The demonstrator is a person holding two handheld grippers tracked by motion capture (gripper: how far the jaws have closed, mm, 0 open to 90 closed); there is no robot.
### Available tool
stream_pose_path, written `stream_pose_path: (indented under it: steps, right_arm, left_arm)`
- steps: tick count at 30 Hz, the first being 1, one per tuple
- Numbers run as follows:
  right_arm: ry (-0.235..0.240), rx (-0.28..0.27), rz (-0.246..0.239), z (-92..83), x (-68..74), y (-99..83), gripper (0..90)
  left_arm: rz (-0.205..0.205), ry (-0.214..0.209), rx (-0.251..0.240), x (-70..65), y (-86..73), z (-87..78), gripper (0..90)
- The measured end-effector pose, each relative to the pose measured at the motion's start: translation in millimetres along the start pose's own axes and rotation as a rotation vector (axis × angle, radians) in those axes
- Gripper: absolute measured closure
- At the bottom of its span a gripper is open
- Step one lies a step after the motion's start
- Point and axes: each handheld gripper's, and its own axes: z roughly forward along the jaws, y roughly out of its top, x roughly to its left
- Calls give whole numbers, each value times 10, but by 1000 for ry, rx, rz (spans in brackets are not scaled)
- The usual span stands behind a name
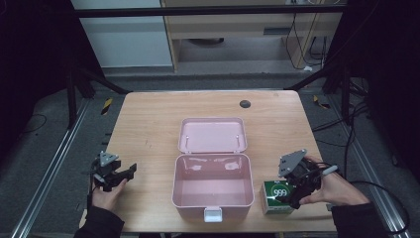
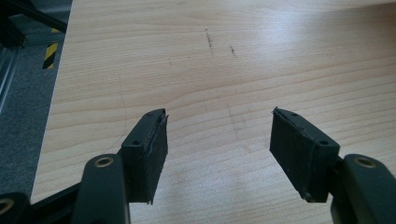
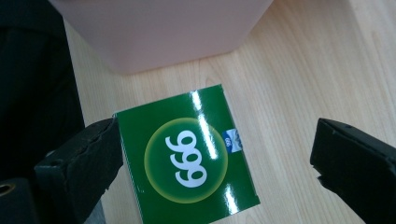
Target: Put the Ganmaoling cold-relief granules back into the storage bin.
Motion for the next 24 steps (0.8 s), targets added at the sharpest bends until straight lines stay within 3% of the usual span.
stream_pose_path:
  steps: [8,24]
  right_arm:
    - [36,55,-49,136,55,-7,21]
    - [73,85,-63,346,74,-96,17]
  left_arm:
    - [2,-1,3,-2,-3,11,358]
    - [9,2,4,-8,-6,10,358]
